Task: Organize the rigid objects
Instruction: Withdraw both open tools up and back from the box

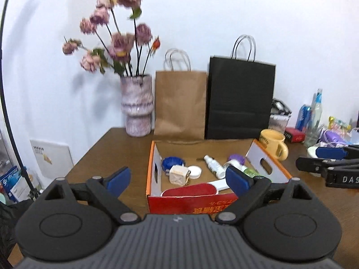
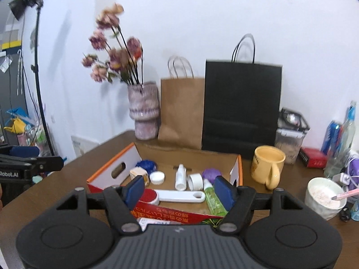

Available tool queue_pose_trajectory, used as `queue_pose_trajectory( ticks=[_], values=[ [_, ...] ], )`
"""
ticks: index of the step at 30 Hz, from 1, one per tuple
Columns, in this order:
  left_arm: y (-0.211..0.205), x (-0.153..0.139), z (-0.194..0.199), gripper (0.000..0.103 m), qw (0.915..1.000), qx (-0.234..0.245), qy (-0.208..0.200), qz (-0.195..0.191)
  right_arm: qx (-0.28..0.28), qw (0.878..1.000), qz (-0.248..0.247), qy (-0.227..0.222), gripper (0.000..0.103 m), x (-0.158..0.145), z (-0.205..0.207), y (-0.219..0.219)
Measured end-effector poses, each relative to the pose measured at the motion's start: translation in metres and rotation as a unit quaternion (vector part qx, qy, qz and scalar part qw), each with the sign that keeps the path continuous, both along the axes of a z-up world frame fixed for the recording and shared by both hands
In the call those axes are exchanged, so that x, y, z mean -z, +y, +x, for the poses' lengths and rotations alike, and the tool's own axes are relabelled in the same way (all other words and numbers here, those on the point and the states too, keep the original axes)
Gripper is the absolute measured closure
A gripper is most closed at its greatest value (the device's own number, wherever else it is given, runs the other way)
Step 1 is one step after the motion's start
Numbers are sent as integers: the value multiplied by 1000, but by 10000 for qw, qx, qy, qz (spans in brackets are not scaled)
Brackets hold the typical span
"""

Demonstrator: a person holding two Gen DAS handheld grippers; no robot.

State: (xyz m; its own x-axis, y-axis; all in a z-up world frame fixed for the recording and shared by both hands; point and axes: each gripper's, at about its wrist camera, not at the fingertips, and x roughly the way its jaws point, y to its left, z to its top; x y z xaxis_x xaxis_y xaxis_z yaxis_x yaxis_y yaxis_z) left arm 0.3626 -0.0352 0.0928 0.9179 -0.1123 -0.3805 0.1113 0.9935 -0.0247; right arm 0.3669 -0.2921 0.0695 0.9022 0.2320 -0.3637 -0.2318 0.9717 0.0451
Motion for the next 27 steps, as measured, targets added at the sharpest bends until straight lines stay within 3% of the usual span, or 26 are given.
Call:
queue_pose_trajectory(
  ticks=[8,15,27],
  values=[
    [1,5,-51,10,9981,36,-583,-189,45,9977,316,-606,34,13,-51,2],
    [5,11,-89,10,9949,2,-969,-272,80,9954,314,-904,31,23,-90,5],
    [18,49,-143,8,9963,-222,-747,-367,121,9970,414,-641,29,64,-149,3]
  ],
)
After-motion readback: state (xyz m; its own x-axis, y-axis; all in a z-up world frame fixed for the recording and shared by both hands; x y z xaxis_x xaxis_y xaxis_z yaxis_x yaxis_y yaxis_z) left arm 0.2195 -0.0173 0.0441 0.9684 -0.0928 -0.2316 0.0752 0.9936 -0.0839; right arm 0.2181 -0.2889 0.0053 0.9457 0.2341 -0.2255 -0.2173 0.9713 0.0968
